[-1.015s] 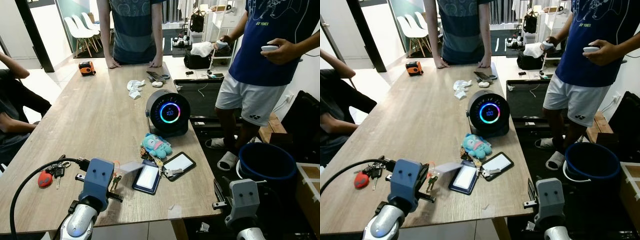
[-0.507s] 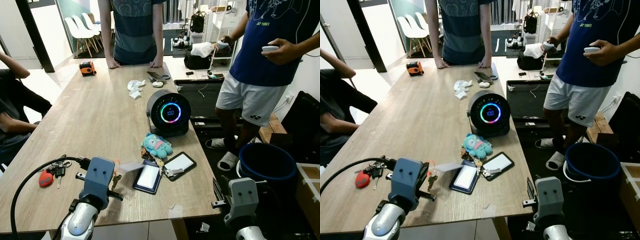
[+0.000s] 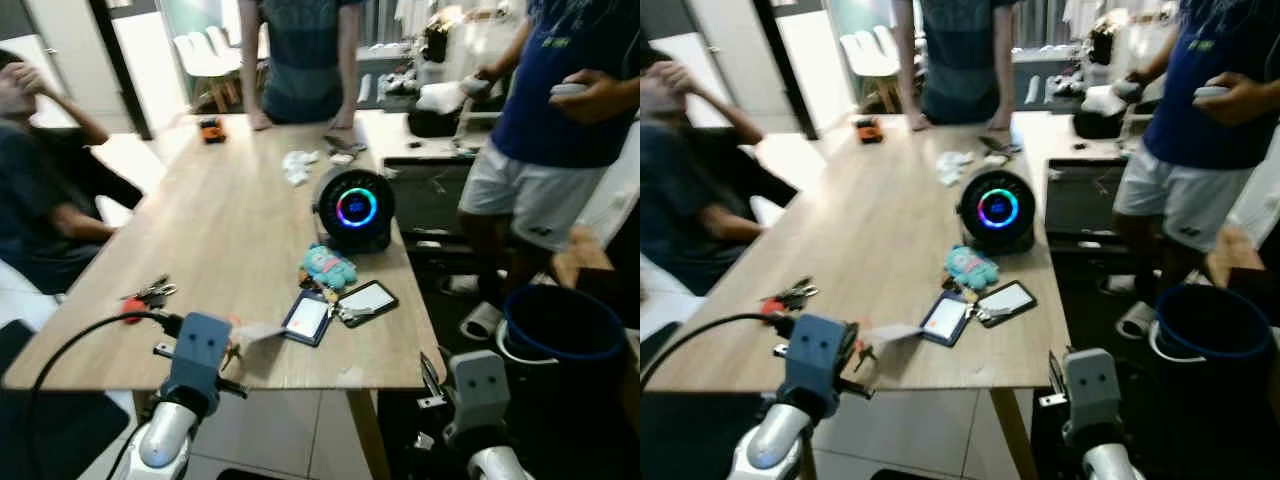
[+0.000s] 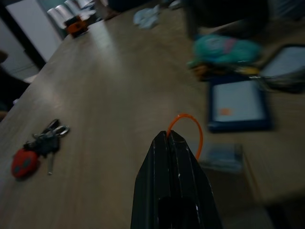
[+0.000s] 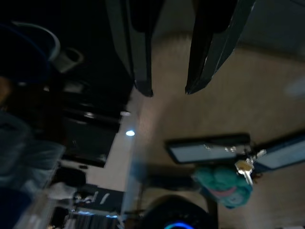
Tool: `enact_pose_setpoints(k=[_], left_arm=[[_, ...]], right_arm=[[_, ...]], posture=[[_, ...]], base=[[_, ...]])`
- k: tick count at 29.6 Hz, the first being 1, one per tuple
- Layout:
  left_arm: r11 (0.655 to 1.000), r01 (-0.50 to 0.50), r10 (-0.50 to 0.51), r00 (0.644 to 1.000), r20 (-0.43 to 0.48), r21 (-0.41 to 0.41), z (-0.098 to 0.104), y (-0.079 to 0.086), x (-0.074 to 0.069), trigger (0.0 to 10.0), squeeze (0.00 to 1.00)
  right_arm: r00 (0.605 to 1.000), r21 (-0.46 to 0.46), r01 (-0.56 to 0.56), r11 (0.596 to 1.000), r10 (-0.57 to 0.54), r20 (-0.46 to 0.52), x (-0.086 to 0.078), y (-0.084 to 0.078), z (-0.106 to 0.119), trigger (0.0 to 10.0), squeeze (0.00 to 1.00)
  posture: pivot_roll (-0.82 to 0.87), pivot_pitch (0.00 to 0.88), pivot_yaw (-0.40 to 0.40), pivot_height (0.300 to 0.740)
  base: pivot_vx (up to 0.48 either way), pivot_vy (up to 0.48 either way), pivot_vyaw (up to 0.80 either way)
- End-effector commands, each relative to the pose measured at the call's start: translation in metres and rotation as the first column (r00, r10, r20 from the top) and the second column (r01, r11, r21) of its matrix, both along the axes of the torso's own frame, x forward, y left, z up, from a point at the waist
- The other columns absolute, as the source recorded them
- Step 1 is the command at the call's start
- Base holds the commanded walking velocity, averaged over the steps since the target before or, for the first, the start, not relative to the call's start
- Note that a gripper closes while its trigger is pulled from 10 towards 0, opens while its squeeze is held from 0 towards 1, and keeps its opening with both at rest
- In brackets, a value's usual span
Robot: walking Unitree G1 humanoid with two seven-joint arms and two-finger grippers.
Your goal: Hang keys on a hook
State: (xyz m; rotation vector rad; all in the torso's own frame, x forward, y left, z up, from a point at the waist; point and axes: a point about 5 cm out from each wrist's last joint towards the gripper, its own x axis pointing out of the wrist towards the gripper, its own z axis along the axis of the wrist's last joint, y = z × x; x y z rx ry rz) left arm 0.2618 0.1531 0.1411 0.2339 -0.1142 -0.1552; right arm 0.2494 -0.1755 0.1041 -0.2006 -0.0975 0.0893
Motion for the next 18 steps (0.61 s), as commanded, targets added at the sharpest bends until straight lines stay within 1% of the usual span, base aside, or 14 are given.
enact_pose_setpoints(k=[1,18], left_arm=[[1.000,-0.014,0.014,1.000,-0.010,0.006,-0.0025,0.0035,-0.0011,10.0,0.00],[1.000,-0.015,0.015,1.000,-0.012,0.004,-0.0037,0.0028,-0.0018,10.0,0.00]], right_arm=[[1.000,0.008,0.000,1.000,0.001,-0.031,-0.0024,0.0021,-0.0070,10.0,0.00],[0.999,0.002,-0.002,1.000,0.002,-0.039,-0.0040,0.0019,-0.0082,10.0,0.00]], posture=[[0.04,0.100,0.080,0.740],[0.04,0.109,0.077,0.740]], base=[[-0.330,0.000,0.00],[-0.293,0.000,0.00]])
